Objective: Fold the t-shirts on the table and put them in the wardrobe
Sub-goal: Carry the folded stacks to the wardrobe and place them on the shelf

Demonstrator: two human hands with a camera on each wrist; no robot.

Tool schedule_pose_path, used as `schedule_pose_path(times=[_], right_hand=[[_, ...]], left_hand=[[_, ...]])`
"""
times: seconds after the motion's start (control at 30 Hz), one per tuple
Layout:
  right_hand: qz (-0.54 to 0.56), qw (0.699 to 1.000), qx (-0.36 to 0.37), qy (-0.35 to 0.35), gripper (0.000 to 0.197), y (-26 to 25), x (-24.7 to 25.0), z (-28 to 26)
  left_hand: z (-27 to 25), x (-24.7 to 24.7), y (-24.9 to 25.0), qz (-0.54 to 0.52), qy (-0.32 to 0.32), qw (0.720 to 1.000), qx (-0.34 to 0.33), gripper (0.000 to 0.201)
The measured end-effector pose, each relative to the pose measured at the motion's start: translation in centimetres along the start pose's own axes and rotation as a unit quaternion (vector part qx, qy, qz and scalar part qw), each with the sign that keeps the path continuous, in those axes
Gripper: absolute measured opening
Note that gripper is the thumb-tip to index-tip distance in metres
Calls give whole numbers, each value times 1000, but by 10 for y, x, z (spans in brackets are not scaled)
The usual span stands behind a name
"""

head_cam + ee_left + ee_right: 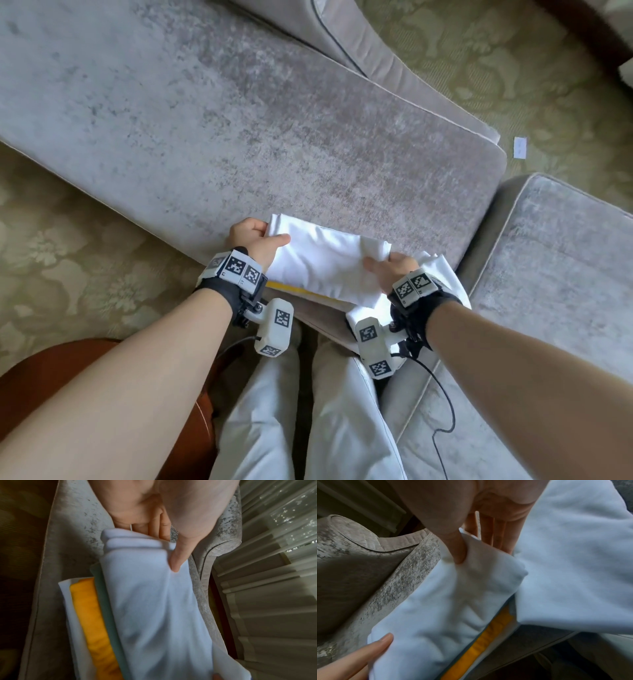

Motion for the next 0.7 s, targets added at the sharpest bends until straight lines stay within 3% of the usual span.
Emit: schedule_pose_path(times=[0.1, 0.23, 0.33, 0.43, 0.57, 0.63, 0.7], right_hand=[[-37, 999, -12, 20, 31, 0, -3, 2], [-82, 996, -15, 43, 52, 1, -16, 9], [-53, 996, -6, 65, 49, 5, -29, 11], [-20, 995, 2, 101, 43, 6, -36, 11], [-50, 995, -5, 87, 45, 1, -31, 8], [-72, 994, -19, 74, 48, 3, -24, 8], [-20, 997, -18, 72, 51, 9, -13, 10]], left_hand=[[10, -2, -5, 26, -18, 999, -6, 29], [21, -4, -14, 114, -67, 991, -13, 36], [25, -4, -8, 213, -113, 970, -23, 47], [31, -12, 22, 363, -144, 915, -101, 64], [30, -51, 62, 394, -238, 858, -229, 89], [24, -76, 67, 418, -318, 815, -245, 99], [19, -96, 64, 475, -380, 755, -245, 112]])
Point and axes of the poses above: each hand's wrist, its own z-axis towards the middle knuckle, its own x-axis out of the back of the hand, y = z × x, the point moved 5 cm from there along z, towards the middle knuckle, and after that the axes turned 12 degrees about -x, right-handed, at the moved point
